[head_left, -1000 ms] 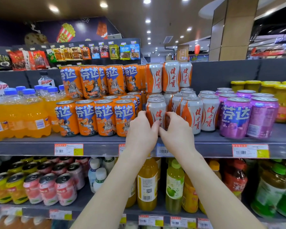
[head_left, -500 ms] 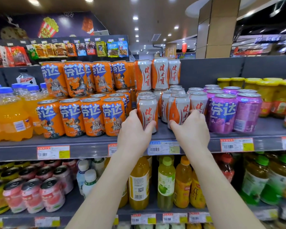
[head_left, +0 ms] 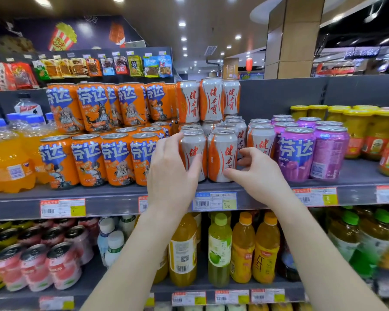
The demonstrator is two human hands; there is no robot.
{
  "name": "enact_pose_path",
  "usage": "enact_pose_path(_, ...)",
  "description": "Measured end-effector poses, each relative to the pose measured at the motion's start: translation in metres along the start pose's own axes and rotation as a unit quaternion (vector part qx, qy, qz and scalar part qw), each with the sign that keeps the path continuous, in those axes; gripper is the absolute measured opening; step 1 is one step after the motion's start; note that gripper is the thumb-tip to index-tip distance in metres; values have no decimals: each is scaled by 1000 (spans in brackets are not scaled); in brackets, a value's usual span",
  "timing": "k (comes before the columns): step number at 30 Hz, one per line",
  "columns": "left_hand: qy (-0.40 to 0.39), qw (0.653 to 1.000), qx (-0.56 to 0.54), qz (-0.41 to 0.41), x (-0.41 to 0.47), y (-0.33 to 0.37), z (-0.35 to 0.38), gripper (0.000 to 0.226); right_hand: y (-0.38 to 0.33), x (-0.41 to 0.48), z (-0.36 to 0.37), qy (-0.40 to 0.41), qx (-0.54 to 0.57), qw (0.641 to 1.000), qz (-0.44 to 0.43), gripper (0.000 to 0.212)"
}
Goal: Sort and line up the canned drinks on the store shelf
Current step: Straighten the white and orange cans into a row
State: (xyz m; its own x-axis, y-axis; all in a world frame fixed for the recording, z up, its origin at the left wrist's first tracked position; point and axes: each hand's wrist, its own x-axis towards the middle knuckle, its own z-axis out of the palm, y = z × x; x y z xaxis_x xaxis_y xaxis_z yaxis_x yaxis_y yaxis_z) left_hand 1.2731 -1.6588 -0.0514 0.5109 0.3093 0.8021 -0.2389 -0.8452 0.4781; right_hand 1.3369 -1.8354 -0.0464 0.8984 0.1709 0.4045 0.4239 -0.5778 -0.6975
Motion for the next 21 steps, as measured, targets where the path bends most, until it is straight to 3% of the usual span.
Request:
enact_pose_path(4, -55, 994, 38, 92, 24, 2, -1, 49, 1, 8, -3, -39, 26, 999, -26, 59)
enact_pose_path(8, -125, 972, 116, 159, 55, 8, -7, 51, 5, 9, 0, -18, 38, 999, -24, 63)
enact_pose_path(14, -281, 936, 146, 154, 82, 15, -1, 60, 2, 9, -3, -35, 7, 999, -40, 64)
enact_pose_path(21, -293, 943, 83, 132, 85, 10, -1, 54, -27, 57, -66, 50, 4, 992, -118, 27)
